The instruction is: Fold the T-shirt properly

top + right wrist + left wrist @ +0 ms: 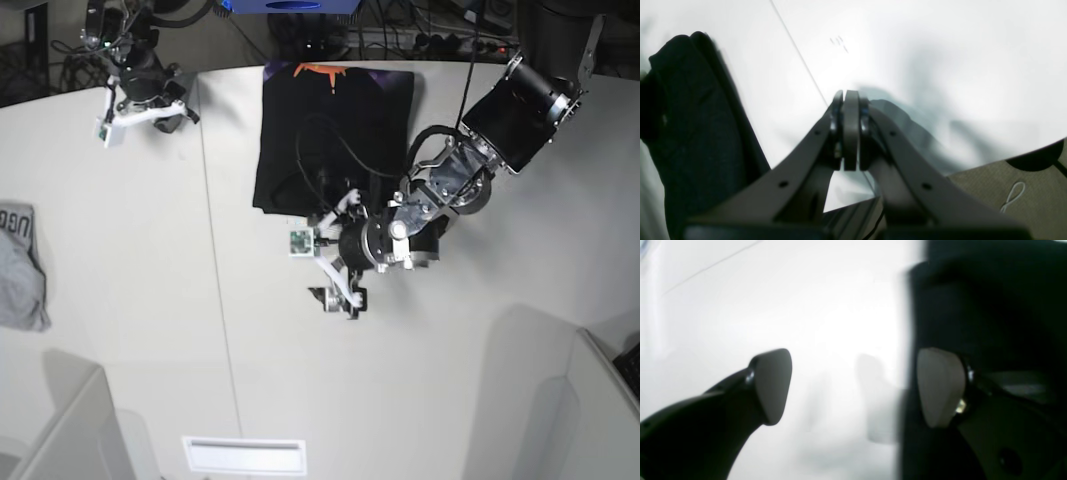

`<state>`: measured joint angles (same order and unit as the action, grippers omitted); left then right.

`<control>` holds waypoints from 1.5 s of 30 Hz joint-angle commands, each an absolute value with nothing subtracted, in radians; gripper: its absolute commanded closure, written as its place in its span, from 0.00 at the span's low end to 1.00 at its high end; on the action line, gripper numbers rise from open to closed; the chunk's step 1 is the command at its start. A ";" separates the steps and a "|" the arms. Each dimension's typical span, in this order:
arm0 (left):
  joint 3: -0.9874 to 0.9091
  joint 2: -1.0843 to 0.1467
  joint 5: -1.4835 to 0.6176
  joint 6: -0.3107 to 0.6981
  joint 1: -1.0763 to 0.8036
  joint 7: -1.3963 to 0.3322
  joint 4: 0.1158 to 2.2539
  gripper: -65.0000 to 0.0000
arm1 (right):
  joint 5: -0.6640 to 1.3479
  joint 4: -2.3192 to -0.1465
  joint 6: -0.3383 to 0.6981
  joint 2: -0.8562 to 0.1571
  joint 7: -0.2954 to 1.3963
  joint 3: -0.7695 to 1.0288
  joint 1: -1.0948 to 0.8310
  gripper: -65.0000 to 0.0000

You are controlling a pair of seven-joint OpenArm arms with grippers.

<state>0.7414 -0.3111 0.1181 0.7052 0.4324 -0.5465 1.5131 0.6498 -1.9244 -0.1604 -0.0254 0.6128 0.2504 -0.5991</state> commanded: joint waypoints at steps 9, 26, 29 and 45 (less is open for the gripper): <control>0.237 -0.320 0.116 0.697 0.226 -0.538 1.785 0.35 | 0.651 -1.985 -0.151 -0.050 0.588 0.251 -0.619 1.00; -0.325 -0.321 -0.053 0.697 -0.412 -0.070 1.948 1.00 | 0.335 -2.005 0.231 -0.140 0.245 0.194 -0.777 1.00; -0.352 -0.326 -0.062 0.697 -0.510 0.028 1.946 1.00 | 0.259 -2.005 0.280 -0.110 0.173 0.199 -0.817 1.00; -0.328 -0.326 -0.051 0.698 -0.840 0.125 1.928 1.00 | 0.217 -2.005 0.282 -0.116 0.071 0.199 -1.104 1.00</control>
<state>-0.3237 -0.3195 -0.0315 0.7040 -0.8326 0.0990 1.9121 0.2096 -1.9881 0.2775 -0.1120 0.0948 0.1944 -1.0851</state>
